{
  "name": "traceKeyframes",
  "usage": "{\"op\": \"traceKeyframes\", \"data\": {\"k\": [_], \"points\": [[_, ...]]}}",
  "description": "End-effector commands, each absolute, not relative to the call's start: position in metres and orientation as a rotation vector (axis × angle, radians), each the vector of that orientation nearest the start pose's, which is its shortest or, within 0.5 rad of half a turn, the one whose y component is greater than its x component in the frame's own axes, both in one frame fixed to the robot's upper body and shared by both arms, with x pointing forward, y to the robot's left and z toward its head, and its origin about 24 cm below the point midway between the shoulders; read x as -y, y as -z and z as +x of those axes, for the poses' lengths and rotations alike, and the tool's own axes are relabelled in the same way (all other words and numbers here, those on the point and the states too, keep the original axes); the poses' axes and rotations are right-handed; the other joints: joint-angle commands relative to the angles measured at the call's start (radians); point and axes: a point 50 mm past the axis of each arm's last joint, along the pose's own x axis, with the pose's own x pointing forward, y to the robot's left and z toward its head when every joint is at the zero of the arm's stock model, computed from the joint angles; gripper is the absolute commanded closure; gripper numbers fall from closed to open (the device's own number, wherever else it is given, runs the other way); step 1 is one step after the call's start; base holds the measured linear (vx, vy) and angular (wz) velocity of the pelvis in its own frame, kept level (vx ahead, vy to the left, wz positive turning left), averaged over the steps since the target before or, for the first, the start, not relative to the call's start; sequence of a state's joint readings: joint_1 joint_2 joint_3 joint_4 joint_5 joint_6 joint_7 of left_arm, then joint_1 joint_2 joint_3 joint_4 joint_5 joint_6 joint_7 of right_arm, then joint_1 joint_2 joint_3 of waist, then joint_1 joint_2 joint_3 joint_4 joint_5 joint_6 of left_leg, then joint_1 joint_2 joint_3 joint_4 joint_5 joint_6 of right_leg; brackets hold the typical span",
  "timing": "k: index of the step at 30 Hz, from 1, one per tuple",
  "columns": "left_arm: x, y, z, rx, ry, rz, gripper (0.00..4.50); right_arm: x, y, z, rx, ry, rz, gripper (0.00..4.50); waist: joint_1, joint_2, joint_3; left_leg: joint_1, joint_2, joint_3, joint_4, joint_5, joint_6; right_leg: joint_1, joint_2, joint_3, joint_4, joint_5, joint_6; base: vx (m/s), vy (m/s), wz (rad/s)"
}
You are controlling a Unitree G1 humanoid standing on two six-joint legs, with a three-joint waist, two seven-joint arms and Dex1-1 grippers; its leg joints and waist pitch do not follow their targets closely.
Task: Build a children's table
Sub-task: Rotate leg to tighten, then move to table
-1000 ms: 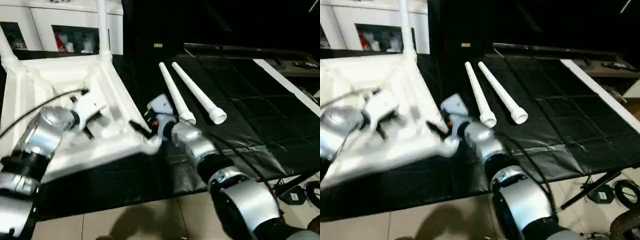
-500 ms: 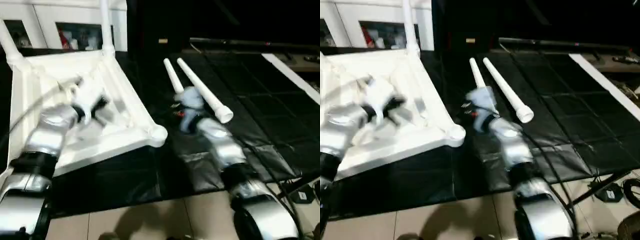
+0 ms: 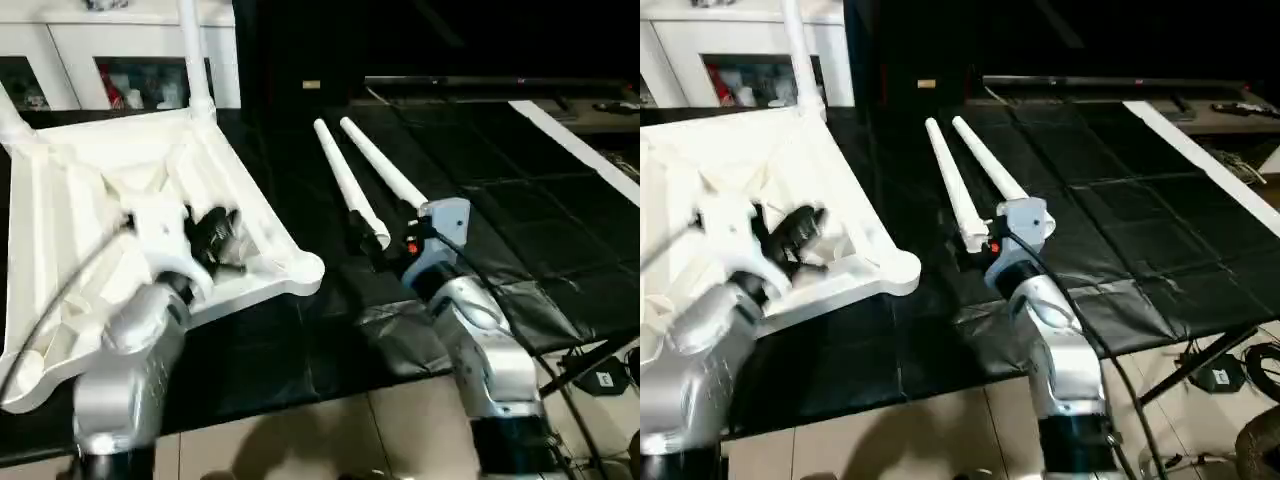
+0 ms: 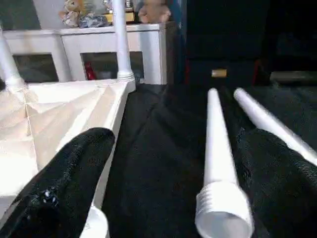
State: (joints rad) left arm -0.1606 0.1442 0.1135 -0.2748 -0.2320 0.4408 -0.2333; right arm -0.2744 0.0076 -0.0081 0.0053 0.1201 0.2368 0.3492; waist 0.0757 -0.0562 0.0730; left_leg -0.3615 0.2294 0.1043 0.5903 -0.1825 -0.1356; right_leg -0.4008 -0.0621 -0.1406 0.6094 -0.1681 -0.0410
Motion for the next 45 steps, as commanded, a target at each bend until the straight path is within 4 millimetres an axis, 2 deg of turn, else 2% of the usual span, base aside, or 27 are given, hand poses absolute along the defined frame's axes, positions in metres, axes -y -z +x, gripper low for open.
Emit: {"op": "traceKeyframes", "data": {"k": [1, 2, 6, 8, 12, 15, 16, 17, 18, 19, 21, 22, 24, 25, 27, 28, 29, 30, 31, 32, 33, 34, 36, 37, 39, 41, 45], "points": [[-0.167, -0.114, 0.271, 0.016, 0.224, -0.059, 3.03, 0.109, -0.097, 0.297, 0.065, -0.455, 0.061, 0.0, 0.001, 0.03, -0.063, -0.041, -0.024, -0.013, -0.075, -0.288, 0.104, 0.081, -0.099, 0.011, -0.104, -0.474, -0.048, -0.004, -0.015, 0.55], [-0.167, -0.116, 0.27, 0.016, 0.216, -0.039, 2.99, 0.111, -0.098, 0.296, 0.081, -0.446, 0.056, 0.0, -0.002, 0.027, -0.062, -0.049, -0.026, -0.019, -0.072, -0.277, 0.107, 0.085, -0.102, 0.004, -0.103, -0.469, -0.059, 0.004, -0.025, 0.56], [-0.172, -0.12, 0.271, 0.044, 0.153, -0.038, 2.69, 0.108, -0.101, 0.295, 0.06, -0.467, 0.087, 0.0, -0.007, 0.047, -0.063, -0.072, -0.024, -0.052, -0.075, -0.268, 0.1, 0.106, -0.096, -0.031, -0.081, -0.364, -0.107, 0.002, -0.017, 0.49], [-0.172, -0.119, 0.27, 0.034, 0.142, -0.015, 2.55, 0.105, -0.098, 0.293, 0.041, -0.489, 0.056, 0.0, -0.003, 0.052, -0.061, -0.067, -0.027, -0.059, -0.079, -0.328, 0.087, 0.11, -0.095, -0.032, -0.076, -0.368, -0.107, 0.006, -0.001, 0.43], [-0.176, -0.117, 0.269, 0.009, 0.109, -0.002, 2.21, 0.098, -0.085, 0.285, -0.05, -0.533, 0.08, 0.0, 0.005, 0.056, -0.038, -0.061, -0.044, -0.053, -0.082, -0.615, 0.03, 0.14, -0.112, -0.031, -0.104, -0.745, -0.06, 0.024, -0.004, 0.47], [-0.177, -0.117, 0.268, 0.004, 0.106, 0.006, 2.04, 0.096, -0.083, 0.283, -0.049, -0.558, 0.075, 0.0, 0.011, 0.052, -0.028, -0.037, -0.047, -0.023, -0.043, -0.618, 0.037, 0.152, -0.132, -0.041, -0.138, -0.918, -0.061, 0.055, -0.01, 0.58], [-0.177, -0.116, 0.267, -0.001, 0.105, 0.003, 1.94, 0.096, -0.083, 0.282, -0.041, -0.559, 0.078, 0.0, 0.0, 0.055, -0.037, 0.099, -0.01, -0.016, -0.015, -0.638, 0.002, 0.066, -0.098, -0.019, -0.158, -0.812, -0.085, 0.01, 0.008, 0.52], [-0.176, -0.116, 0.267, -0.002, 0.105, 0.002, 1.84, 0.096, -0.083, 0.282, -0.045, -0.559, 0.084, 0.0, -0.013, 0.052, -0.028, 0.072, -0.001, -0.023, -0.05, -0.651, 0.001, 0.086, -0.078, -0.02, -0.138, -0.726, -0.083, 0.0, 0.0, 0.0], [-0.176, -0.116, 0.266, -0.002, 0.106, 0.0, 1.76, 0.098, -0.084, 0.282, -0.046, -0.546, 0.09, 0.0, -0.002, 0.07, -0.028, 0.067, 0.019, -0.018, -0.093, -0.733, -0.009, 0.105, -0.052, -0.001, -0.105, -0.61, -0.071, 0.0, 0.0, 0.0], [-0.176, -0.116, 0.266, 0.0, 0.107, 0.0, 1.7, 0.099, -0.084, 0.283, -0.047, -0.538, 0.091, 0.0, -0.007, 0.06, -0.034, 0.07, 0.022, -0.023, -0.107, -0.763, -0.006, 0.112, -0.047, 0.015, -0.088, -0.545, -0.071, 0.101, 0.038, -0.1], [-0.175, -0.116, 0.267, -0.003, 0.112, 0.016, 1.62, 0.102, -0.084, 0.285, -0.048, -0.52, 0.091, 0.0, -0.012, 0.057, -0.041, 0.058, 0.006, -0.005, -0.103, -0.679, 0.002, 0.128, -0.059, 0.037, -0.104, -0.515, -0.087, 0.093, 0.053, -0.16], [-0.175, -0.116, 0.267, -0.005, 0.113, 0.019, 1.52, 0.103, -0.085, 0.286, -0.046, -0.512, 0.097, 0.0, -0.01, 0.054, -0.054, 0.029, -0.008, 0.011, -0.099, -0.556, 0.02, 0.16, -0.065, 0.049, -0.115, -0.497, -0.084, 0.108, 0.061, -0.22], [-0.175, -0.116, 0.267, -0.004, 0.112, 0.027, 1.34, 0.104, -0.086, 0.287, -0.046, -0.497, 0.11, 0.0, -0.008, 0.053, -0.075, 0.007, -0.014, 0.025, -0.095, -0.347, 0.058, 0.189, -0.063, 0.06, -0.116, -0.397, -0.079, 0.111, 0.064, -0.21], [-0.174, -0.117, 0.268, -0.002, 0.114, 0.038, 1.28, 0.107, -0.088, 0.288, -0.05, -0.466, 0.12, 0.0, -0.012, 0.058, -0.085, 0.021, -0.016, 0.027, -0.092, -0.228, 0.082, 0.183, -0.05, 0.059, -0.104, -0.275, -0.087, 0.116, 0.05, -0.11], [-0.174, -0.118, 0.269, -0.001, 0.121, 0.042, 1.21, 0.111, -0.088, 0.29, -0.056, -0.441, 0.12, 0.0, -0.032, 0.059, -0.107, 0.048, -0.021, 0.008, -0.065, 0.055, 0.162, 0.158, -0.029, 0.053, -0.052, 0.023, -0.105, 0.173, 0.023, -0.02], [-0.174, -0.118, 0.27, -0.013, 0.129, 0.049, 1.03, 0.115, -0.086, 0.292, -0.078, -0.404, 0.104, 0.0, -0.044, 0.054, -0.118, 0.048, -0.035, -0.004, -0.032, 0.327, 0.245, 0.144, -0.02, 0.055, -0.018, 0.228, -0.101, 0.177, -0.006, -0.04], [-0.174, -0.118, 0.27, -0.017, 0.13, 0.051, 0.97, 0.116, -0.085, 0.293, -0.084, -0.395, 0.099, 0.0, -0.043, 0.049, -0.124, 0.051, -0.041, -0.005, -0.018, 0.431, 0.28, 0.136, -0.02, 0.06, -0.009, 0.314, -0.098, 0.135, -0.018, -0.01], [-0.174, -0.119, 0.271, -0.015, 0.136, 0.063, 0.93, 0.118, -0.087, 0.295, -0.084, -0.379, 0.091, 0.0, -0.042, 0.039, -0.135, 0.047, -0.051, -0.01, 0.009, 0.642, 0.309, 0.121, -0.016, 0.082, 0.019, 0.512, -0.084, 0.135, -0.018, -0.01], [-0.173, -0.12, 0.271, -0.011, 0.141, 0.072, 0.87, 0.119, -0.088, 0.298, -0.088, -0.367, 0.084, 0.0, -0.03, 0.03, -0.142, 0.03, -0.064, 0.001, 0.029, 0.764, 0.291, 0.12, -0.01, 0.103, 0.034, 0.718, -0.05, 0.09, -0.012, 0.07], [-0.173, -0.12, 0.271, -0.01, 0.142, 0.077, 0.87, 0.12, -0.089, 0.3, -0.095, -0.366, 0.072, 0.0, -0.023, 0.034, -0.141, 0.023, -0.067, 0.005, 0.03, 0.771, 0.271, 0.117, -0.006, 0.107, 0.042, 0.782, -0.034, 0.0, 0.0, 0.0], [-0.173, -0.12, 0.272, -0.013, 0.145, 0.082, 0.71, 0.12, -0.089, 0.302, -0.1, -0.365, 0.061, 0.0, -0.019, 0.03, -0.137, -0.004, -0.076, 0.018, 0.025, 0.672, 0.216, 0.132, 0.001, 0.114, 0.048, 0.859, 0.004, 0.0, 0.0, 0.0], [-0.173, -0.12, 0.272, -0.015, 0.148, 0.086, 0.6, 0.121, -0.09, 0.303, -0.103, -0.364, 0.054, 0.0, -0.015, 0.032, -0.134, -0.008, -0.073, 0.022, 0.017, 0.591, 0.183, 0.13, -0.002, 0.114, 0.044, 0.854, 0.013, 0.0, 0.0, 0.0], [-0.173, -0.12, 0.273, -0.021, 0.163, 0.126, 0.5, 0.125, -0.091, 0.313, -0.133, -0.337, 0.031, 0.0, -0.012, 0.036, -0.113, -0.004, -0.039, 0.026, -0.02, 0.238, 0.055, 0.118, -0.028, 0.119, 0.014, 0.603, 0.003, -0.061, -0.046, -0.03], [-0.173, -0.12, 0.274, -0.022, 0.166, 0.129, 0.41, 0.127, -0.092, 0.316, -0.139, -0.329, 0.033, 0.0, -0.013, 0.039, -0.097, 0.003, -0.026, 0.027, -0.04, 0.067, 0.002, 0.108, -0.034, 0.119, -0.005, 0.389, -0.022, -0.084, -0.038, -0.02], [-0.173, -0.12, 0.274, -0.022, 0.167, 0.127, 0.18, 0.131, -0.093, 0.324, -0.156, -0.303, 0.039, 0.0, -0.013, 0.04, -0.086, 0.011, -0.017, 0.028, -0.058, -0.112, -0.041, 0.102, -0.043, 0.124, -0.023, 0.094, -0.062, -0.106, -0.022, -0.03], [-0.174, -0.121, 0.276, -0.023, 0.171, 0.129, 0.04, 0.136, -0.096, 0.334, -0.167, -0.27, 0.041, 0.0, -0.01, 0.041, -0.073, 0.018, -0.014, 0.033, -0.069, -0.252, -0.046, 0.084, -0.047, 0.13, -0.041, -0.144, -0.074, -0.128, -0.004, -0.02], [-0.174, -0.123, 0.277, -0.025, 0.187, 0.144, 0.04, 0.141, -0.099, 0.343, -0.164, -0.246, 0.023, 0.0, -0.008, 0.04, -0.069, 0.022, -0.015, 0.03, -0.077, -0.369, -0.048, 0.065, -0.052, 0.134, -0.062, -0.371, -0.06, -0.108, 0.005, -0.02]]}}
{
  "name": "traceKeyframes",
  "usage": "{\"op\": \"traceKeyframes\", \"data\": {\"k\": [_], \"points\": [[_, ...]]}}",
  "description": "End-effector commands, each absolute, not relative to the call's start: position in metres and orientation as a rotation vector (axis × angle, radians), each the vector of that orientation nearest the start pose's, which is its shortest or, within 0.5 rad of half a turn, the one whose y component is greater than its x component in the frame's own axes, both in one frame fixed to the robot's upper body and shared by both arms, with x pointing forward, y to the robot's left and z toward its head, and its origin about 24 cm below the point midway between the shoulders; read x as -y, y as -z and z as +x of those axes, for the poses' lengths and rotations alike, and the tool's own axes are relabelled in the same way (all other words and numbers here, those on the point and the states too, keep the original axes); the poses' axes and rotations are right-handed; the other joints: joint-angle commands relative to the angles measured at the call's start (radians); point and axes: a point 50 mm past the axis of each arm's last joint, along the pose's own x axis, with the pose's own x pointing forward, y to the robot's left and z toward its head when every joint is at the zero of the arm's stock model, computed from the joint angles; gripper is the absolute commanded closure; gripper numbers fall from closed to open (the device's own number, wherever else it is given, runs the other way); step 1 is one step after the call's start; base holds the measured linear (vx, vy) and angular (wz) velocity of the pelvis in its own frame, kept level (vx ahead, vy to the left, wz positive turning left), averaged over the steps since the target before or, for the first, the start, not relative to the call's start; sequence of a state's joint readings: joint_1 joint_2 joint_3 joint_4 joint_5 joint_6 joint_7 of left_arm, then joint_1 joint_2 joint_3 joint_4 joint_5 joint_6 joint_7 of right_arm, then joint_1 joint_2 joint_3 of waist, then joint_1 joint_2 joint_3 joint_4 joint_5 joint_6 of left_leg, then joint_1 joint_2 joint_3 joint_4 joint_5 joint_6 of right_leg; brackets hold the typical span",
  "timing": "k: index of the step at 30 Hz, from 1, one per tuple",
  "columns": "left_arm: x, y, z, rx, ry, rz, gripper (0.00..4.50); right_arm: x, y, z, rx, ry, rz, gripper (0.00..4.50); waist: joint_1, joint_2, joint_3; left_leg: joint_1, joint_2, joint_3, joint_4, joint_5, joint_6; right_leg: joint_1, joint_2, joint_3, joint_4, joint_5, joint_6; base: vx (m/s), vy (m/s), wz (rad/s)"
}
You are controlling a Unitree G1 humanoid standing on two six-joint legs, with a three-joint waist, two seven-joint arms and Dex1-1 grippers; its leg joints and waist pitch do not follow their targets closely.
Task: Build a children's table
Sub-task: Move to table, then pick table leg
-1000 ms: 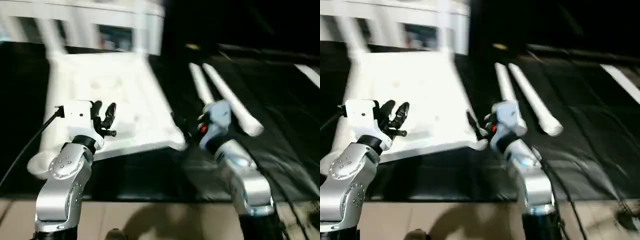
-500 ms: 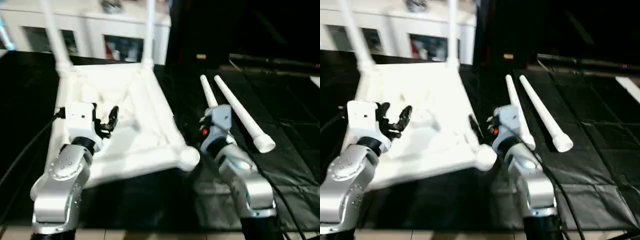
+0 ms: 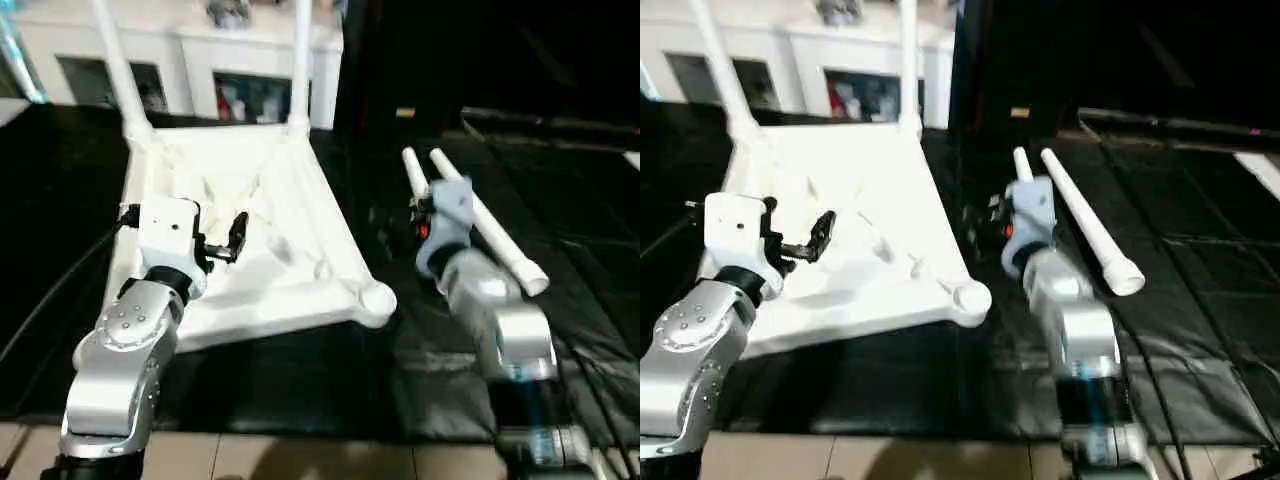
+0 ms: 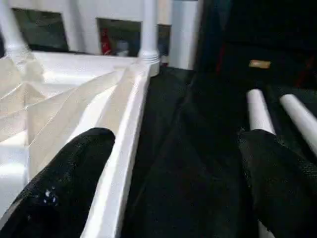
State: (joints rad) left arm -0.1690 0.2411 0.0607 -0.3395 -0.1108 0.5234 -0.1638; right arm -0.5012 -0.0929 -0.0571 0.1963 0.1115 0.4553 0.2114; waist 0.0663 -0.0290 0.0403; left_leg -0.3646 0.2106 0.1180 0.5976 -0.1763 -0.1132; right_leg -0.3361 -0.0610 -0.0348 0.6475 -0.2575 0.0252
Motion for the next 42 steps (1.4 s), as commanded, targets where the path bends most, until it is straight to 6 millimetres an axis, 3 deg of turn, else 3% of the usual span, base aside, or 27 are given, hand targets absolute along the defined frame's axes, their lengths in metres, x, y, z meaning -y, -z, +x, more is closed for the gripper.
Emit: {"op": "traceKeyframes", "data": {"k": [1, 4, 6, 11, 14, 16, 17, 20, 22, 28, 32, 34, 36, 37, 38, 41, 42], "points": [[-0.174, -0.123, 0.277, -0.026, 0.195, 0.148, 0.04, 0.142, -0.101, 0.346, -0.16, -0.241, 0.027, 0.0, 0.0, 0.012, -0.038, 0.022, 0.003, 0.016, -0.084, -0.37, -0.07, 0.001, -0.053, 0.028, -0.1, -0.281, -0.125, -0.081, 0.004, -0.02], [-0.175, -0.125, 0.278, -0.027, 0.204, 0.158, 0.04, 0.144, -0.103, 0.353, -0.169, -0.221, 0.029, 0.0, 0.001, 0.01, -0.047, 0.007, -0.001, 0.018, -0.081, -0.285, -0.058, 0.003, -0.049, 0.027, -0.091, -0.196, -0.131, -0.044, 0.001, -0.03], [-0.176, -0.126, 0.279, -0.028, 0.203, 0.159, 0.04, 0.145, -0.102, 0.355, -0.181, -0.215, 0.031, 0.0, 0.003, 0.013, -0.049, 0.007, -0.001, 0.02, -0.078, -0.261, -0.057, -0.003, -0.048, 0.027, -0.089, -0.161, -0.138, 0.0, 0.0, 0.0], [-0.175, -0.122, 0.28, -0.047, 0.212, 0.134, 0.04, 0.154, -0.099, 0.358, -0.189, -0.175, 0.059, 0.0, 0.005, 0.013, -0.053, 0.003, -0.003, 0.023, -0.075, -0.227, -0.051, -0.002, -0.046, 0.027, -0.083, -0.106, -0.146, 0.0, 0.0, 0.0], [-0.171, -0.121, 0.281, -0.052, 0.261, 0.153, 0.04, 0.164, -0.096, 0.365, -0.213, -0.122, 0.041, 0.0, 0.006, 0.017, -0.063, 0.0, -0.005, 0.022, -0.07, -0.183, -0.057, 0.001, -0.04, 0.025, -0.072, 0.019, -0.164, 0.0, 0.0, 0.0], [-0.171, -0.121, 0.281, -0.056, 0.278, 0.161, 0.04, 0.167, -0.097, 0.369, -0.222, -0.103, 0.032, 0.0, 0.01, 0.021, -0.072, -0.006, -0.006, 0.023, -0.061, -0.093, -0.049, 0.004, -0.038, 0.024, -0.06, 0.148, -0.173, 0.0, 0.0, 0.0], [-0.17, -0.122, 0.281, -0.064, 0.324, 0.179, 0.04, 0.171, -0.1, 0.377, -0.227, -0.089, 0.03, 0.0, 0.008, 0.019, -0.071, -0.006, -0.008, 0.026, -0.059, -0.078, -0.045, 0.001, -0.034, 0.024, -0.06, 0.176, -0.175, 0.0, 0.0, 0.0], [-0.166, -0.122, 0.276, -0.094, 0.496, 0.255, 0.04, 0.181, -0.104, 0.393, -0.287, -0.042, 0.025, 0.0, 0.009, 0.029, -0.069, -0.007, -0.012, 0.027, -0.057, -0.114, -0.051, -0.001, -0.036, 0.022, -0.056, 0.147, -0.197, 0.0, 0.0, 0.0], [-0.164, -0.122, 0.271, -0.112, 0.598, 0.3, 0.04, 0.185, -0.105, 0.399, -0.329, -0.025, 0.034, 0.0, 0.011, 0.03, -0.064, -0.006, -0.01, 0.031, -0.057, -0.159, -0.055, -0.006, -0.037, 0.023, -0.058, 0.096, -0.211, 0.0, 0.0, 0.0], [-0.166, -0.127, 0.259, -0.157, 0.746, 0.368, 0.04, 0.189, -0.111, 0.407, -0.377, -0.007, -0.032, 0.0, 0.021, 0.038, -0.07, -0.009, -0.007, 0.031, -0.055, -0.137, -0.058, -0.005, -0.038, 0.021, -0.051, 0.14, -0.231, 0.0, 0.0, 0.0], [-0.168, -0.134, 0.25, -0.171, 0.791, 0.386, 0.04, 0.19, -0.111, 0.408, -0.398, -0.008, -0.019, 0.0, 0.025, 0.037, -0.059, -0.014, -0.007, 0.033, -0.056, -0.147, -0.054, -0.008, -0.036, 0.021, -0.05, 0.138, -0.232, 0.0, 0.0, 0.0], [-0.169, -0.14, 0.243, -0.175, 0.802, 0.383, 0.04, 0.194, -0.108, 0.407, -0.432, 0.029, -0.029, 0.0, 0.022, 0.033, -0.042, -0.016, -0.007, 0.033, -0.062, -0.193, -0.056, -0.016, -0.036, 0.022, -0.053, 0.081, -0.23, 0.0, 0.0, 0.0], [-0.169, -0.141, 0.242, -0.177, 0.802, 0.382, 0.04, 0.195, -0.108, 0.407, -0.435, 0.03, -0.029, 0.0, 0.023, 0.034, -0.04, -0.013, -0.006, 0.033, -0.063, -0.211, -0.053, -0.018, -0.036, 0.023, -0.058, 0.05, -0.224, 0.0, 0.0, 0.0], [-0.172, -0.142, 0.236, -0.19, 0.801, 0.381, 0.04, 0.196, -0.106, 0.406, -0.445, 0.033, -0.022, 0.0, 0.023, 0.033, -0.026, -0.017, -0.007, 0.033, -0.066, -0.224, -0.051, -0.023, -0.036, 0.024, -0.059, 0.029, -0.221, 0.0, 0.0, 0.0], [-0.174, -0.142, 0.233, -0.198, 0.799, 0.383, 0.04, 0.197, -0.105, 0.406, -0.449, 0.034, -0.014, 0.0, 0.022, 0.034, -0.026, -0.018, -0.007, 0.032, -0.068, -0.233, -0.05, -0.021, -0.036, 0.023, -0.06, 0.013, -0.219, 0.0, 0.0, 0.0], [-0.178, -0.143, 0.226, -0.219, 0.801, 0.391, 0.04, 0.198, -0.101, 0.405, -0.461, 0.032, -0.009, 0.0, 0.021, 0.037, -0.018, -0.018, -0.008, 0.031, -0.068, -0.24, -0.041, -0.025, -0.037, 0.025, -0.063, -0.015, -0.217, 0.0, 0.0, 0.0], [-0.181, -0.144, 0.223, -0.229, 0.801, 0.395, 0.04, 0.198, -0.1, 0.404, -0.467, 0.035, -0.012, 0.0, 0.022, 0.042, -0.01, -0.02, -0.008, 0.03, -0.07, -0.234, -0.041, -0.029, -0.035, 0.025, -0.062, -0.008, -0.221, 0.0, 0.0, 0.0]]}}
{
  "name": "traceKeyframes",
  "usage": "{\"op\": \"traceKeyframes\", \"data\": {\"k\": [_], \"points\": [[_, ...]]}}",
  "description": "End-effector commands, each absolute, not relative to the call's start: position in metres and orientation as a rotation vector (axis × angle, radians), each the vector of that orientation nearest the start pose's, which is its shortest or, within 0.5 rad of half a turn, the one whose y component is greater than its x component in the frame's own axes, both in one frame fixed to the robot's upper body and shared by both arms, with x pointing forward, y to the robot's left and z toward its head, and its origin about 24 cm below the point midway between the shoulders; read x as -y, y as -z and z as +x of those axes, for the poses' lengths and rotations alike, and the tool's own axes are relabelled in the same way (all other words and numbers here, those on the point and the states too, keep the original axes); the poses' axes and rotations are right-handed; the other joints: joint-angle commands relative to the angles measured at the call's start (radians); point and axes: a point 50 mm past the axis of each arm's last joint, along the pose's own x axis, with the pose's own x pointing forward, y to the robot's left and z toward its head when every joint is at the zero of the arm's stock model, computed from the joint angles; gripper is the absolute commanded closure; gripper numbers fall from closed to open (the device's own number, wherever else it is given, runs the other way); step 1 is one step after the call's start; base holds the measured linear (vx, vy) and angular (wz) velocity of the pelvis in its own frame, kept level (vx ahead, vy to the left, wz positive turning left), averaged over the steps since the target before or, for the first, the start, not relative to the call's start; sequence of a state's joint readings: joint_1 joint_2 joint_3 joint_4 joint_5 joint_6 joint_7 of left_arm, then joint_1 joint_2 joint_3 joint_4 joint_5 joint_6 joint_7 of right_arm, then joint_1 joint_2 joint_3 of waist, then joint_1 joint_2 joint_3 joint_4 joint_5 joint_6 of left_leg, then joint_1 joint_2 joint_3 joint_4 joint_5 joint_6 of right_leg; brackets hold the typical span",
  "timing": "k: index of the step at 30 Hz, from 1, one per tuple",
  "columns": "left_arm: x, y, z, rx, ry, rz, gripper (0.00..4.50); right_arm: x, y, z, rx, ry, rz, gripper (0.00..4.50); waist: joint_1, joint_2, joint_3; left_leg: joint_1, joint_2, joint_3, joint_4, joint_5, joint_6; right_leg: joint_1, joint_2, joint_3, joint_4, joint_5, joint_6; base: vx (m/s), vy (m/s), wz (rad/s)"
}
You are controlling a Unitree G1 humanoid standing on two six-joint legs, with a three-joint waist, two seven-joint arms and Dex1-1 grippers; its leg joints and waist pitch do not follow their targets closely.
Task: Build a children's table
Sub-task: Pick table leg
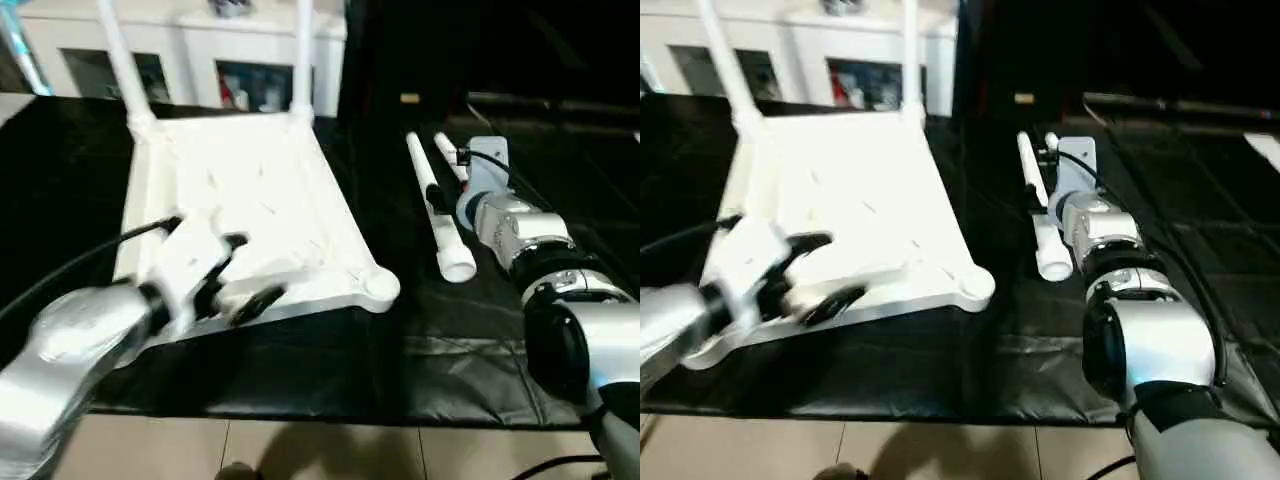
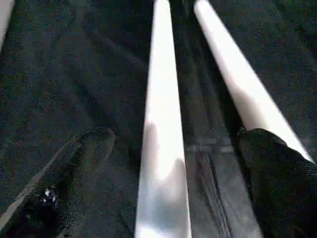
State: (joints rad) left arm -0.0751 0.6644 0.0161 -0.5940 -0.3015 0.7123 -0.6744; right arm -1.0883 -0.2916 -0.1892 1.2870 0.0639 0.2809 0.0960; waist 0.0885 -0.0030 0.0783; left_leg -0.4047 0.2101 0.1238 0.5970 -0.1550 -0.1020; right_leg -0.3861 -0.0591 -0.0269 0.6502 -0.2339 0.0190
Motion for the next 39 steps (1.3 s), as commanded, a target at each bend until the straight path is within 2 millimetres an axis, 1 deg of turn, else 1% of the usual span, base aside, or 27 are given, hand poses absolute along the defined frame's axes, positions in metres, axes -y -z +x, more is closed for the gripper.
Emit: {"op": "traceKeyframes", "data": {"k": [1, 2, 3, 4, 5, 6, 7, 11, 12, 13, 17, 18, 19, 22, 23, 24, 26, 28, 29, 31, 32, 33, 34, 35, 37, 38, 39], "points": [[-0.182, -0.145, 0.222, -0.234, 0.8, 0.398, 0.04, 0.198, -0.099, 0.404, -0.468, 0.035, -0.012, 0.0, -0.001, 0.015, -0.05, 0.02, -0.007, 0.025, -0.067, -0.247, -0.051, 0.023, -0.038, 0.018, -0.064, -0.017, -0.219, 0.0, 0.0, 0.0], [-0.185, -0.147, 0.219, -0.244, 0.8, 0.4, 0.04, 0.197, -0.097, 0.403, -0.473, 0.029, -0.007, 0.0, 0.001, 0.018, -0.044, 0.016, -0.008, 0.023, -0.066, -0.215, -0.047, 0.022, -0.038, 0.017, -0.06, 0.027, -0.226, 0.0, 0.0, 0.0], [-0.185, -0.147, 0.219, -0.244, 0.8, 0.4, 0.04, 0.197, -0.097, 0.403, -0.473, 0.029, -0.007, 0.0, 0.0, 0.015, -0.046, 0.012, -0.01, 0.024, -0.064, -0.173, -0.037, 0.026, -0.035, 0.016, -0.057, 0.079, -0.231, 0.0, 0.0, 0.0], [-0.187, -0.149, 0.216, -0.25, 0.8, 0.399, 0.04, 0.196, -0.096, 0.403, -0.476, 0.022, -0.004, 0.0, 0.001, 0.016, -0.046, 0.01, -0.011, 0.024, -0.06, -0.144, -0.031, 0.026, -0.033, 0.016, -0.054, 0.115, -0.233, 0.0, 0.0, 0.0], [-0.188, -0.151, 0.214, -0.256, 0.797, 0.403, 0.04, 0.195, -0.095, 0.403, -0.478, 0.017, -0.009, 0.0, 0.004, 0.021, -0.043, 0.004, -0.014, 0.025, -0.054, -0.06, -0.01, 0.024, -0.029, 0.013, -0.046, 0.22, -0.241, 0.0, 0.0, 0.0], [-0.188, -0.151, 0.214, -0.256, 0.797, 0.403, 0.04, 0.195, -0.095, 0.403, -0.478, 0.017, -0.009, 0.0, 0.003, 0.02, -0.043, 0.004, -0.014, 0.026, -0.053, -0.055, -0.005, 0.024, -0.027, 0.013, -0.046, 0.232, -0.244, 0.0, 0.0, 0.0], [-0.191, -0.152, 0.211, -0.266, 0.787, 0.407, 0.04, 0.193, -0.094, 0.403, -0.481, 0.005, -0.01, 0.0, 0.003, 0.018, -0.035, 0.002, -0.014, 0.027, -0.055, -0.063, -0.003, 0.023, -0.029, 0.012, -0.046, 0.228, -0.246, 0.0, 0.0, 0.0], [-0.194, -0.154, 0.205, -0.287, 0.777, 0.413, 0.04, 0.19, -0.09, 0.401, -0.511, -0.023, -0.019, 0.0, 0.002, 0.021, -0.024, 0.004, -0.009, 0.026, -0.062, -0.121, -0.009, 0.022, -0.035, 0.013, -0.053, 0.137, -0.249, 0.0, 0.0, 0.0], [-0.194, -0.154, 0.205, -0.29, 0.778, 0.415, 0.04, 0.19, -0.089, 0.4, -0.531, -0.023, 0.008, 0.0, 0.0, 0.017, -0.019, 0.005, -0.007, 0.027, -0.064, -0.134, -0.009, 0.021, -0.035, 0.015, -0.056, 0.116, -0.25, 0.0, 0.0, 0.0], [-0.193, -0.155, 0.205, -0.291, 0.778, 0.415, 0.04, 0.19, -0.087, 0.399, -0.562, -0.016, 0.053, 0.0, 0.001, 0.02, -0.016, 0.006, -0.007, 0.026, -0.065, -0.141, -0.011, 0.019, -0.036, 0.016, -0.057, 0.102, -0.25, 0.0, 0.0, 0.0], [-0.193, -0.155, 0.204, -0.298, 0.787, 0.418, 0.04, 0.192, -0.084, 0.396, -0.62, -0.012, 0.12, 0.0, 0.002, 0.017, -0.015, 0.009, -0.006, 0.027, -0.068, -0.161, -0.016, 0.02, -0.038, 0.018, -0.059, 0.072, -0.243, 0.0, 0.0, 0.0], [-0.193, -0.155, 0.204, -0.301, 0.789, 0.42, 0.04, 0.192, -0.084, 0.395, -0.63, -0.018, 0.127, 0.0, 0.002, 0.02, -0.013, 0.009, -0.006, 0.026, -0.07, -0.168, -0.022, 0.017, -0.037, 0.017, -0.061, 0.06, -0.241, 0.0, 0.0, 0.0], [-0.193, -0.154, 0.203, -0.312, 0.802, 0.427, 0.01, 0.191, -0.08, 0.392, -0.685, -0.052, 0.175, 0.18, -0.001, 0.015, -0.014, 0.008, -0.007, 0.027, -0.071, -0.176, -0.023, 0.019, -0.036, 0.018, -0.062, 0.052, -0.238, 0.0, 0.0, 0.0], [-0.192, -0.154, 0.203, -0.317, 0.814, 0.427, 0.0, 0.192, -0.079, 0.39, -0.706, -0.071, 0.165, 0.4, 0.001, 0.016, -0.012, 0.007, -0.006, 0.027, -0.073, -0.179, -0.026, 0.018, -0.039, 0.018, -0.064, 0.033, -0.235, 0.0, 0.0, 0.0], [-0.192, -0.154, 0.203, -0.318, 0.817, 0.429, 0.0, 0.194, -0.079, 0.39, -0.712, -0.075, 0.155, 0.49, 0.001, 0.016, -0.013, 0.008, -0.005, 0.028, -0.073, -0.179, -0.03, 0.018, -0.041, 0.019, -0.065, 0.029, -0.235, 0.0, 0.0, 0.0], [-0.191, -0.154, 0.204, -0.321, 0.822, 0.431, 0.0, 0.196, -0.078, 0.389, -0.721, -0.075, 0.144, 0.63, 0.0, 0.012, -0.021, 0.009, -0.005, 0.029, -0.071, -0.17, -0.031, 0.022, -0.04, 0.019, -0.064, 0.034, -0.238, 0.0, 0.0, 0.0], [-0.189, -0.152, 0.206, -0.32, 0.827, 0.43, 0.0, 0.202, -0.077, 0.387, -0.736, -0.059, 0.132, 0.81, 0.001, 0.012, -0.022, 0.009, -0.005, 0.03, -0.071, -0.157, -0.033, 0.021, -0.04, 0.019, -0.063, 0.04, -0.239, 0.0, 0.0, 0.0], [-0.188, -0.152, 0.208, -0.317, 0.834, 0.426, 0.0, 0.206, -0.075, 0.385, -0.746, -0.049, 0.124, 0.85, 0.0, 0.003, -0.033, 0.008, -0.006, 0.033, -0.066, -0.118, -0.029, 0.027, -0.039, 0.019, -0.06, 0.074, -0.242, 0.0, 0.0, 0.0], [-0.188, -0.152, 0.208, -0.317, 0.834, 0.426, 0.0, 0.206, -0.075, 0.385, -0.746, -0.049, 0.124, 1.09, 0.001, 0.004, -0.034, 0.007, -0.006, 0.032, -0.065, -0.105, -0.029, 0.027, -0.039, 0.018, -0.057, 0.087, -0.242, 0.0, 0.0, 0.0], [-0.186, -0.15, 0.209, -0.316, 0.84, 0.418, 0.0, 0.209, -0.073, 0.384, -0.754, -0.041, 0.115, 1.25, 0.001, -0.002, -0.039, 0.007, -0.008, 0.035, -0.063, -0.084, -0.026, 0.03, -0.039, 0.019, -0.056, 0.108, -0.241, 0.0, 0.0, 0.0], [-0.186, -0.15, 0.209, -0.316, 0.84, 0.418, 0.0, 0.209, -0.073, 0.384, -0.754, -0.041, 0.115, 1.25, 0.001, 0.0, -0.039, 0.007, -0.007, 0.035, -0.063, -0.083, -0.026, 0.029, -0.039, 0.018, -0.056, 0.108, -0.24, 0.0, 0.0, 0.0], [-0.184, -0.149, 0.21, -0.312, 0.844, 0.408, 0.0, 0.211, -0.071, 0.382, -0.762, -0.026, 0.119, 1.28, -0.001, -0.009, -0.047, 0.008, -0.007, 0.038, -0.061, -0.079, -0.024, 0.033, -0.038, 0.019, -0.056, 0.112, -0.241, 0.0, 0.0, 0.0], [-0.183, -0.149, 0.211, -0.31, 0.845, 0.405, 0.0, 0.212, -0.071, 0.382, -0.763, -0.019, 0.124, 1.52, 0.002, -0.006, -0.045, 0.008, -0.007, 0.038, -0.061, -0.073, -0.024, 0.03, -0.039, 0.019, -0.055, 0.112, -0.241, 0.0, 0.0, 0.0], [-0.183, -0.149, 0.211, -0.31, 0.845, 0.405, 0.0, 0.212, -0.071, 0.382, -0.763, -0.019, 0.124, 1.52, 0.002, -0.005, -0.045, 0.009, -0.007, 0.038, -0.061, -0.075, -0.026, 0.029, -0.038, 0.019, -0.055, 0.11, -0.239, 0.0, 0.0, 0.0], [-0.18, -0.149, 0.214, -0.29, 0.841, 0.387, 0.0, 0.214, -0.069, 0.381, -0.764, -0.009, 0.114, 1.78, 0.0, -0.008, -0.048, 0.009, -0.007, 0.038, -0.062, -0.077, -0.035, 0.03, -0.038, 0.019, -0.054, 0.111, -0.234, 0.0, 0.0, 0.0], [-0.18, -0.149, 0.214, -0.288, 0.84, 0.386, 0.0, 0.215, -0.069, 0.381, -0.765, -0.008, 0.113, 1.78, 0.001, -0.012, -0.054, 0.011, -0.006, 0.039, -0.06, -0.073, -0.039, 0.033, -0.038, 0.019, -0.053, 0.122, -0.232, 0.0, 0.0, 0.0], [-0.179, -0.15, 0.215, -0.283, 0.839, 0.385, 0.0, 0.215, -0.068, 0.38, -0.768, -0.008, 0.108, 1.9, 0.001, -0.011, -0.054, 0.011, -0.006, 0.038, -0.06, -0.072, -0.04, 0.033, -0.038, 0.019, -0.053, 0.126, -0.231, 0.0, 0.0, 0.0]]}}
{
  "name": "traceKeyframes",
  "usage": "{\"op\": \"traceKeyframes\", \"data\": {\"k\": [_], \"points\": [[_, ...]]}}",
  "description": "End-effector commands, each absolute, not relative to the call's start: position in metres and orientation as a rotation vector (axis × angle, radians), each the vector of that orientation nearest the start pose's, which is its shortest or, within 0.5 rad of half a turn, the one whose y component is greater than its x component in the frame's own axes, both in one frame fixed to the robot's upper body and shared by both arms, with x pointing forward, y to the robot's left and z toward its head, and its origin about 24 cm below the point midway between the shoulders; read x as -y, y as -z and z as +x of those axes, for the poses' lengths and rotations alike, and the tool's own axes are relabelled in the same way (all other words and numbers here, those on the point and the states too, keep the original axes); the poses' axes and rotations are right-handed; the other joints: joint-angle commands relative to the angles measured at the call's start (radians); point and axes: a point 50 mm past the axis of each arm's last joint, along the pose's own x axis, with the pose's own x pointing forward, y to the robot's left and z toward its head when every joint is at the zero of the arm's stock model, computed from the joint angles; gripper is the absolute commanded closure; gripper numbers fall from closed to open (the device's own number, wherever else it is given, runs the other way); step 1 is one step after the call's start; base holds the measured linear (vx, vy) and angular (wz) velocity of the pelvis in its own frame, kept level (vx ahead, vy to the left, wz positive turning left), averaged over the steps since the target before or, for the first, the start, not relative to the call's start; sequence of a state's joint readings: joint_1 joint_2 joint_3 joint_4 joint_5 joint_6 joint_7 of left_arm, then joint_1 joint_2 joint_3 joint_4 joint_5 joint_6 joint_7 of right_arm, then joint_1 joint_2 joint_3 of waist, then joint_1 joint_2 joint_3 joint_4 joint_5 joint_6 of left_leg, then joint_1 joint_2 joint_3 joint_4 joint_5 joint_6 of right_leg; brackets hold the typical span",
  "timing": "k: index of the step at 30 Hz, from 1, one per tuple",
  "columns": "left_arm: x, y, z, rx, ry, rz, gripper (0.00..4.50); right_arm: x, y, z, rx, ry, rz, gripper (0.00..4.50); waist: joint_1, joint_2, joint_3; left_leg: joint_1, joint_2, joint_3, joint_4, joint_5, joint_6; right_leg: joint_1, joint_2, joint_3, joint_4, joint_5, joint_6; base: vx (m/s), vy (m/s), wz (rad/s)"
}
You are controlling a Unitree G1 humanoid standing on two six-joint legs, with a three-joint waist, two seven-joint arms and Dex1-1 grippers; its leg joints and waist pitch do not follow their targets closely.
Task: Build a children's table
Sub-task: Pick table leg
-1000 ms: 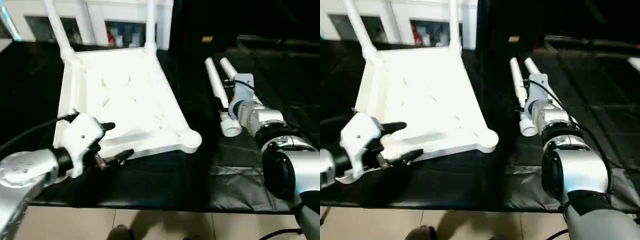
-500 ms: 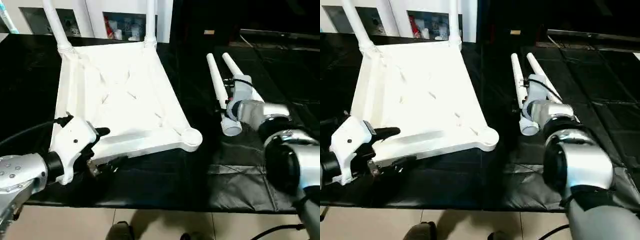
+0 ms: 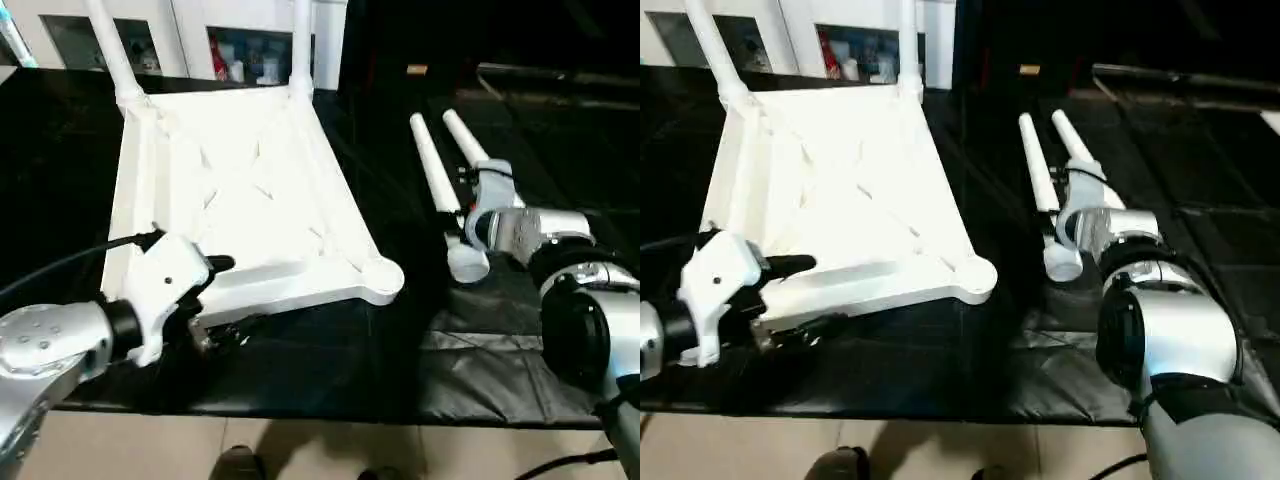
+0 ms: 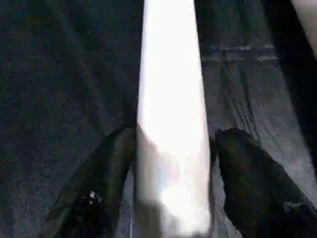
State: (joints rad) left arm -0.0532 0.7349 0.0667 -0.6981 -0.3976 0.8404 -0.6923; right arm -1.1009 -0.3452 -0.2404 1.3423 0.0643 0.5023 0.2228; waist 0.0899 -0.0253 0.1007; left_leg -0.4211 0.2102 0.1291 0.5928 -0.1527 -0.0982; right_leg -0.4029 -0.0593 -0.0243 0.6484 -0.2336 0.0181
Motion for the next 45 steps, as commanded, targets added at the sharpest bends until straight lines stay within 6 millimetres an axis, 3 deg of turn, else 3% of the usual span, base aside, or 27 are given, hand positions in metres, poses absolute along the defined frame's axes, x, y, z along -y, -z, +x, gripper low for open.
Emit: {"op": "traceKeyframes", "data": {"k": [1, 5, 11, 12, 14, 15, 17, 20, 23, 24, 26, 29, 31, 34, 35, 38, 41, 45], "points": [[-0.178, -0.149, 0.216, -0.28, 0.839, 0.387, 0.0, 0.216, -0.068, 0.38, -0.772, -0.008, 0.102, 1.99, -0.001, 0.007, -0.08, 0.028, -0.007, 0.034, -0.055, -0.075, -0.046, 0.051, -0.036, 0.016, -0.051, 0.129, -0.227, 0.0, 0.0, 0.0], [-0.176, -0.149, 0.217, -0.272, 0.841, 0.381, 0.0, 0.218, -0.067, 0.379, -0.774, -0.002, 0.099, 2.34, 0.001, 0.001, -0.084, 0.027, -0.007, 0.035, -0.053, -0.073, -0.045, 0.052, -0.037, 0.017, -0.05, 0.13, -0.226, 0.0, 0.0, 0.0], [-0.176, -0.147, 0.231, -0.244, 0.778, 0.384, 0.0, 0.22, -0.072, 0.381, -0.747, -0.002, 0.101, 2.65, 0.004, 0.001, -0.097, 0.028, -0.008, 0.036, -0.048, -0.055, -0.046, 0.055, -0.036, 0.017, -0.045, 0.147, -0.228, 0.0, 0.0, 0.0], [-0.176, -0.147, 0.234, -0.238, 0.764, 0.381, 0.0, 0.221, -0.074, 0.382, -0.739, -0.004, 0.106, 2.65, 0.005, 0.005, -0.104, 0.031, -0.007, 0.037, -0.044, -0.053, -0.048, 0.055, -0.036, 0.017, -0.043, 0.154, -0.23, 0.0, 0.0, 0.0], [-0.176, -0.147, 0.238, -0.23, 0.747, 0.375, 0.0, 0.221, -0.076, 0.383, -0.729, -0.008, 0.116, 2.66, 0.008, 0.005, -0.104, 0.028, -0.007, 0.037, -0.043, -0.059, -0.051, 0.056, -0.037, 0.018, -0.042, 0.149, -0.231, 0.0, 0.0, 0.0], [-0.176, -0.147, 0.241, -0.223, 0.732, 0.363, 0.0, 0.221, -0.078, 0.384, -0.721, -0.012, 0.128, 2.66, 0.008, 0.012, -0.106, 0.028, -0.008, 0.036, -0.041, -0.064, -0.055, 0.055, -0.037, 0.019, -0.04, 0.15, -0.23, 0.0, 0.0, 0.0], [-0.175, -0.147, 0.248, -0.208, 0.705, 0.355, 0.0, 0.221, -0.082, 0.386, -0.706, -0.016, 0.145, 2.67, 0.008, 0.011, -0.107, 0.026, -0.009, 0.036, -0.039, -0.07, -0.056, 0.056, -0.036, 0.02, -0.039, 0.155, -0.233, 0.0, 0.0, 0.0], [-0.173, -0.149, 0.262, -0.174, 0.657, 0.331, 0.0, 0.22, -0.091, 0.39, -0.665, -0.026, 0.198, 2.68, 0.009, 0.032, -0.106, 0.033, -0.008, 0.034, -0.038, -0.125, -0.066, 0.049, -0.037, 0.021, -0.042, 0.103, -0.236, 0.0, 0.0, 0.0], [-0.168, -0.155, 0.278, -0.127, 0.598, 0.29, 0.0, 0.218, -0.106, 0.396, -0.584, -0.062, 0.256, 2.68, 0.011, 0.026, -0.107, 0.032, -0.008, 0.034, -0.037, -0.16, -0.066, 0.05, -0.037, 0.021, -0.044, 0.079, -0.241, 0.0, 0.0, 0.0], [-0.165, -0.159, 0.285, -0.106, 0.575, 0.262, 0.0, 0.216, -0.115, 0.401, -0.517, -0.086, 0.273, 2.68, 0.012, 0.033, -0.109, 0.031, -0.007, 0.032, -0.037, -0.16, -0.064, 0.052, -0.039, 0.021, -0.042, 0.076, -0.244, 0.0, 0.0, 0.0], [-0.161, -0.16, 0.29, -0.093, 0.562, 0.22, 0.0, 0.213, -0.125, 0.405, -0.445, -0.124, 0.317, 2.68, 0.012, 0.027, -0.111, 0.03, -0.007, 0.034, -0.034, -0.151, -0.055, 0.053, -0.039, 0.022, -0.043, 0.095, -0.249, 0.0, 0.0, 0.0], [-0.152, -0.162, 0.3, -0.085, 0.55, 0.16, 0.0, 0.2, -0.14, 0.41, -0.284, -0.289, 0.399, 2.68, 0.011, 0.022, -0.115, 0.026, -0.007, 0.034, -0.032, -0.126, -0.028, 0.056, -0.038, 0.021, -0.04, 0.127, -0.262, 0.0, 0.0, 0.0], [-0.144, -0.165, 0.307, -0.069, 0.563, 0.106, 0.0, 0.192, -0.14, 0.408, -0.268, -0.364, 0.472, 2.68, 0.014, 0.023, -0.118, 0.027, -0.007, 0.036, -0.028, -0.095, 0.002, 0.057, -0.038, 0.021, -0.039, 0.163, -0.274, 0.0, 0.0, 0.0], [-0.136, -0.17, 0.316, -0.056, 0.578, 0.024, 0.0, 0.184, -0.141, 0.406, -0.229, -0.446, 0.574, 2.68, 0.016, 0.021, -0.119, 0.029, -0.007, 0.037, -0.028, -0.083, 0.018, 0.058, -0.038, 0.021, -0.039, 0.186, -0.296, 0.0, 0.0, 0.0], [-0.126, -0.178, 0.325, -0.035, 0.603, -0.074, 0.0, 0.172, -0.146, 0.401, -0.136, -0.597, 0.672, 2.68, 0.017, 0.022, -0.12, 0.03, -0.007, 0.037, -0.029, -0.078, 0.023, 0.057, -0.037, 0.021, -0.04, 0.195, -0.302, 0.0, 0.0, 0.0], [-0.119, -0.184, 0.33, -0.02, 0.634, -0.134, 0.0, 0.164, -0.148, 0.394, -0.07, -0.715, 0.703, 2.68, 0.027, 0.02, -0.125, 0.032, -0.004, 0.035, -0.029, -0.06, 0.051, 0.062, -0.041, 0.02, -0.038, 0.238, -0.304, 0.0, 0.0, 0.0], [-0.107, -0.196, 0.335, -0.001, 0.694, -0.286, 0.0, 0.151, -0.148, 0.379, -0.008, -0.896, 0.795, 2.68, 0.035, 0.021, -0.127, 0.034, -0.001, 0.034, -0.029, -0.049, 0.053, 0.061, -0.043, 0.019, -0.037, 0.239, -0.315, 0.0, 0.0, 0.0], [-0.091, -0.212, 0.338, 0.022, 0.805, -0.457, 0.0, 0.135, -0.147, 0.355, 0.01, -1.127, 0.805, 2.68, 0.049, 0.017, -0.122, 0.036, 0.0, 0.034, -0.034, -0.082, 0.049, 0.062, -0.046, 0.02, -0.048, 0.172, -0.296, 0.0, 0.0, 0.0]]}}
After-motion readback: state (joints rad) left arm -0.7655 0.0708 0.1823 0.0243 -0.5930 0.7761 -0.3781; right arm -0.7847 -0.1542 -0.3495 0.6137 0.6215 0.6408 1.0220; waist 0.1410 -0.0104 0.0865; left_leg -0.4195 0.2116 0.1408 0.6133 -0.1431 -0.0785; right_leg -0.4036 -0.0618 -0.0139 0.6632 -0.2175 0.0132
